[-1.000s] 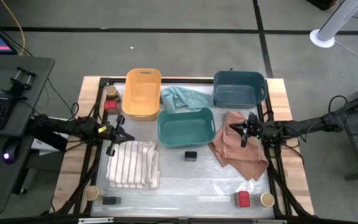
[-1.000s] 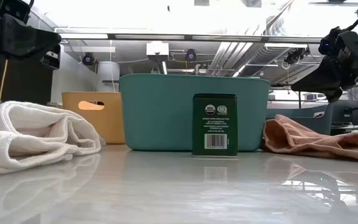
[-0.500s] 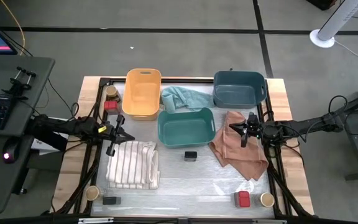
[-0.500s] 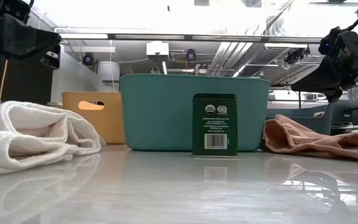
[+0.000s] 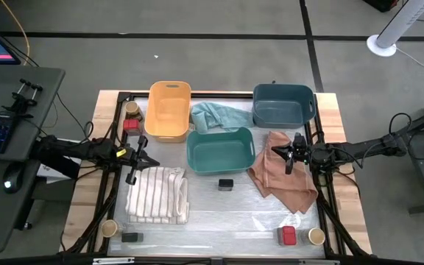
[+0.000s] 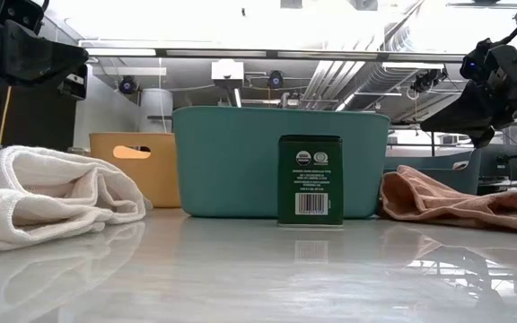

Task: Sort spices by type

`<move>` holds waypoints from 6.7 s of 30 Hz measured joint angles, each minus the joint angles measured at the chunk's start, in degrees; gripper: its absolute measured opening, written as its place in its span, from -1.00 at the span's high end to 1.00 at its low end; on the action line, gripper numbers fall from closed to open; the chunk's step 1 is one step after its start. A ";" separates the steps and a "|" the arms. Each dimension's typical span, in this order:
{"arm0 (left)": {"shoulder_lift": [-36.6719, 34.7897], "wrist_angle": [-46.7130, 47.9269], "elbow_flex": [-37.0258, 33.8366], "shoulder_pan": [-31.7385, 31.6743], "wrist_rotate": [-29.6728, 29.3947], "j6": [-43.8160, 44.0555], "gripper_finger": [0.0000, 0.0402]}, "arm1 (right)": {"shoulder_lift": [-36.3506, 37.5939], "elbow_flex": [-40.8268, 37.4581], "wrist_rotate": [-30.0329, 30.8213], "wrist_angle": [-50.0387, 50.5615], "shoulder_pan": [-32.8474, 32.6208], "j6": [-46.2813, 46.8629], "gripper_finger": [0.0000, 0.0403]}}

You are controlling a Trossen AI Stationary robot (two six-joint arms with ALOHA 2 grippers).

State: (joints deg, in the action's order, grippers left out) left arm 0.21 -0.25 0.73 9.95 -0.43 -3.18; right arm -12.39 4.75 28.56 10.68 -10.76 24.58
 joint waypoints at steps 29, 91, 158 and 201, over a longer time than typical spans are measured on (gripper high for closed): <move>0.00 0.00 -0.02 0.00 0.00 0.00 1.00 | 0.01 0.00 -0.02 -0.02 0.00 -0.09 0.99; 0.14 0.00 -0.01 -0.02 0.00 0.00 1.00 | -66.80 77.22 -44.29 78.45 -25.69 46.13 -0.51; 0.15 0.00 -0.01 -0.02 0.01 0.00 1.00 | -77.65 67.47 -51.15 55.42 -45.86 74.86 -0.52; 0.15 0.00 0.00 -0.01 0.00 0.00 1.00 | -78.77 67.49 -50.31 55.74 -45.92 76.62 -0.84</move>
State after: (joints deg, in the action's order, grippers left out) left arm 0.36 -0.25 0.73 9.95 -0.43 -3.18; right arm -91.17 72.25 -21.75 66.41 -56.69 101.20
